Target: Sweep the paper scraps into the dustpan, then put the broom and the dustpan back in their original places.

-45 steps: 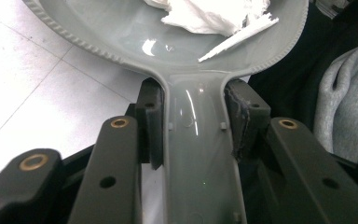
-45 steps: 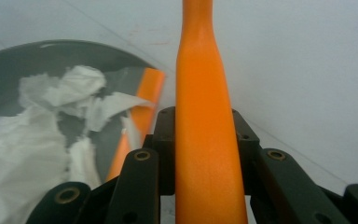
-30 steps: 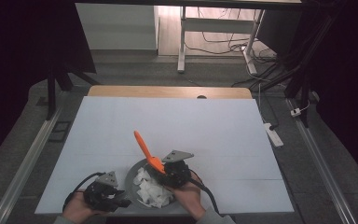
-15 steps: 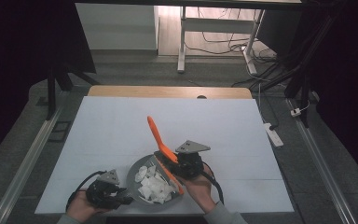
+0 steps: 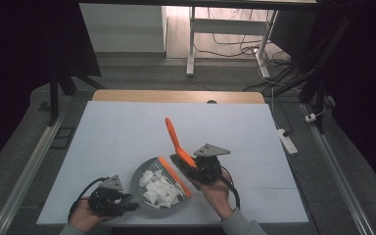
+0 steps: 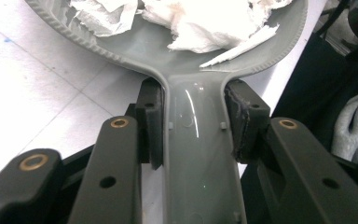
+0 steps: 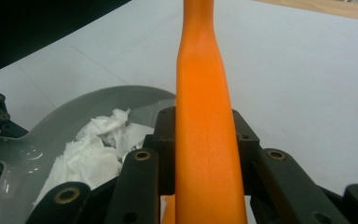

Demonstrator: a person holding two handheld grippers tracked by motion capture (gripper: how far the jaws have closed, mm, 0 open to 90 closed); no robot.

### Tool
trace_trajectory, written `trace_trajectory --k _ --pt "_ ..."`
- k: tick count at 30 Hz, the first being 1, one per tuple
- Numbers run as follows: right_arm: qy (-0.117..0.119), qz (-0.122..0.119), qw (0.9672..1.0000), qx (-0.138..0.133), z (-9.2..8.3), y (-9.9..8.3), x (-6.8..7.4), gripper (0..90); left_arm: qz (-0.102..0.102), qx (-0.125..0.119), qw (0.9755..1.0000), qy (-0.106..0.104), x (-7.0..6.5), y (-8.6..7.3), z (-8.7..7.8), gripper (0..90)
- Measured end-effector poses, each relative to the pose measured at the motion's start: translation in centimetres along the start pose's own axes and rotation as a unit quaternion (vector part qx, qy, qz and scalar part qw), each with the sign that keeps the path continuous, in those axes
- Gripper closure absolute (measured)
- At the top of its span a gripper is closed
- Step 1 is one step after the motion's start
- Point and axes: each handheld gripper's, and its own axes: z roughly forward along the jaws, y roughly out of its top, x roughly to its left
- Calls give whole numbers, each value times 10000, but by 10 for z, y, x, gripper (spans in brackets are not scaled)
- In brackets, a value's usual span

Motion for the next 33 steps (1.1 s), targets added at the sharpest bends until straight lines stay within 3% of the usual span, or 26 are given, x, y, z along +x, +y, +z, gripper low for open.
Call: trace_trajectory --k 16,26,33 --pt "-148 -111 9997 -162 -26 -3 -26 704 -322 -255 9989 216 4 1 -5 615" --pt "-196 -266 9993 -150 -34 -3 -32 704 -466 -368 9976 345 6 1 -7 615" --pt "-175 -283 9994 -100 -36 -6 -36 704 -664 -557 9953 426 8 2 -9 615"
